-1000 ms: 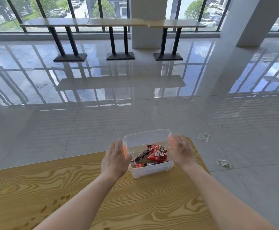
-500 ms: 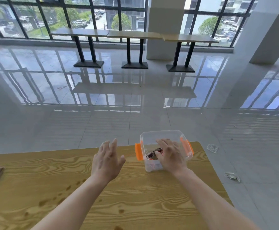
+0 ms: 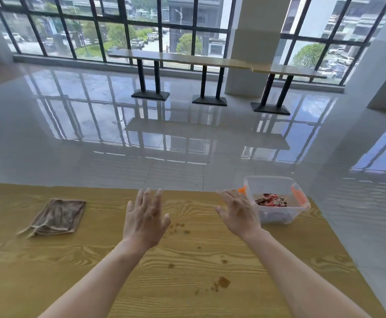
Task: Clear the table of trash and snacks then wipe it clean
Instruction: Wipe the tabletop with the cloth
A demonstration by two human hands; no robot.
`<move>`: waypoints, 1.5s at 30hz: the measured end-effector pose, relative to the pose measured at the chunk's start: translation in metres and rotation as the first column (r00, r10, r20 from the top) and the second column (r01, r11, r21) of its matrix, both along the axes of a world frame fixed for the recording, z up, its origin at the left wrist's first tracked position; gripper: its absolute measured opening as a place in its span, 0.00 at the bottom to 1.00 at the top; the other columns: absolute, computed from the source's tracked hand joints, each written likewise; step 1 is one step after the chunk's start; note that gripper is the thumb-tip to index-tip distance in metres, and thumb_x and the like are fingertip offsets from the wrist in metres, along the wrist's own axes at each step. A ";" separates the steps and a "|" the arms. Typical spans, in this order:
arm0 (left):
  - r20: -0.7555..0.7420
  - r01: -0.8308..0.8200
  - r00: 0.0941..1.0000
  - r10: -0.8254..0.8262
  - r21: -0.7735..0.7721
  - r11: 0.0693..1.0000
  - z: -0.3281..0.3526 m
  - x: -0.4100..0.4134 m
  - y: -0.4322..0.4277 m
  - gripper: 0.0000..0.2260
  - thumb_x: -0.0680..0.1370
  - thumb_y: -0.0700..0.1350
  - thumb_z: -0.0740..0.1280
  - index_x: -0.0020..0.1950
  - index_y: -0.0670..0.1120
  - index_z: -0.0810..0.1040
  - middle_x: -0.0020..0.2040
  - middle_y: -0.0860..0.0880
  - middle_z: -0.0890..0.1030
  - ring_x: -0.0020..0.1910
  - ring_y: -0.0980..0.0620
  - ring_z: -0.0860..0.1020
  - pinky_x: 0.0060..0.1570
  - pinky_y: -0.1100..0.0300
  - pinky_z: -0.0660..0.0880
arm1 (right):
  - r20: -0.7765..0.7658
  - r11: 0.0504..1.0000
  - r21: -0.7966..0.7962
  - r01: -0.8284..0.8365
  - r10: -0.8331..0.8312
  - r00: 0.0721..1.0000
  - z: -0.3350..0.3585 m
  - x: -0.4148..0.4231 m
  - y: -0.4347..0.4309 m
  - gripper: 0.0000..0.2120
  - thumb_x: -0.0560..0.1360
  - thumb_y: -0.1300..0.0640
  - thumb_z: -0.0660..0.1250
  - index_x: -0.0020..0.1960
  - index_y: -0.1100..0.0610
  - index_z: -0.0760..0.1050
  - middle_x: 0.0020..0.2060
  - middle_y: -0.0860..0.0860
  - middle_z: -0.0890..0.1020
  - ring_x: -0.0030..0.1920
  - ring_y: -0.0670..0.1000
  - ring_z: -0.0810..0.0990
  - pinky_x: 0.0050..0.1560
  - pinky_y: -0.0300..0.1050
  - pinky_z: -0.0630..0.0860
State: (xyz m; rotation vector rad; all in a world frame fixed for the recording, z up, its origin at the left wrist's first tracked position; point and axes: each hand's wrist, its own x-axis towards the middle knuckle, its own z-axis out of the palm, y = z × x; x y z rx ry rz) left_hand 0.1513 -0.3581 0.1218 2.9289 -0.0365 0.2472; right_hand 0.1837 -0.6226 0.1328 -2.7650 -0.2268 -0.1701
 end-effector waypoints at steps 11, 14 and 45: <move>-0.085 -0.113 0.990 0.116 0.035 0.993 -0.020 -0.083 0.142 0.34 0.78 0.60 0.58 0.79 0.51 0.49 0.78 0.43 0.57 0.78 0.42 0.52 0.73 0.40 0.58 | -0.061 0.994 0.018 -0.104 0.105 0.993 -0.008 -0.054 0.155 0.26 0.80 0.46 0.64 0.76 0.50 0.65 0.70 0.49 0.73 0.69 0.55 0.70 0.66 0.50 0.69; -0.096 -0.170 0.980 0.173 0.042 0.985 -0.028 -0.097 0.167 0.34 0.78 0.61 0.58 0.79 0.51 0.50 0.78 0.43 0.57 0.78 0.41 0.52 0.73 0.39 0.59 | -0.075 0.988 0.016 -0.155 0.156 0.985 -0.012 -0.056 0.181 0.26 0.80 0.46 0.64 0.76 0.51 0.65 0.70 0.49 0.73 0.70 0.55 0.69 0.66 0.50 0.69; -0.314 -0.215 0.920 0.235 0.095 0.972 -0.203 -0.158 0.393 0.33 0.79 0.69 0.45 0.80 0.55 0.47 0.81 0.43 0.49 0.79 0.42 0.42 0.73 0.36 0.45 | -0.260 0.852 -0.069 -0.519 0.487 0.834 -0.161 0.033 0.533 0.31 0.82 0.42 0.57 0.80 0.45 0.49 0.81 0.49 0.51 0.80 0.54 0.47 0.79 0.51 0.47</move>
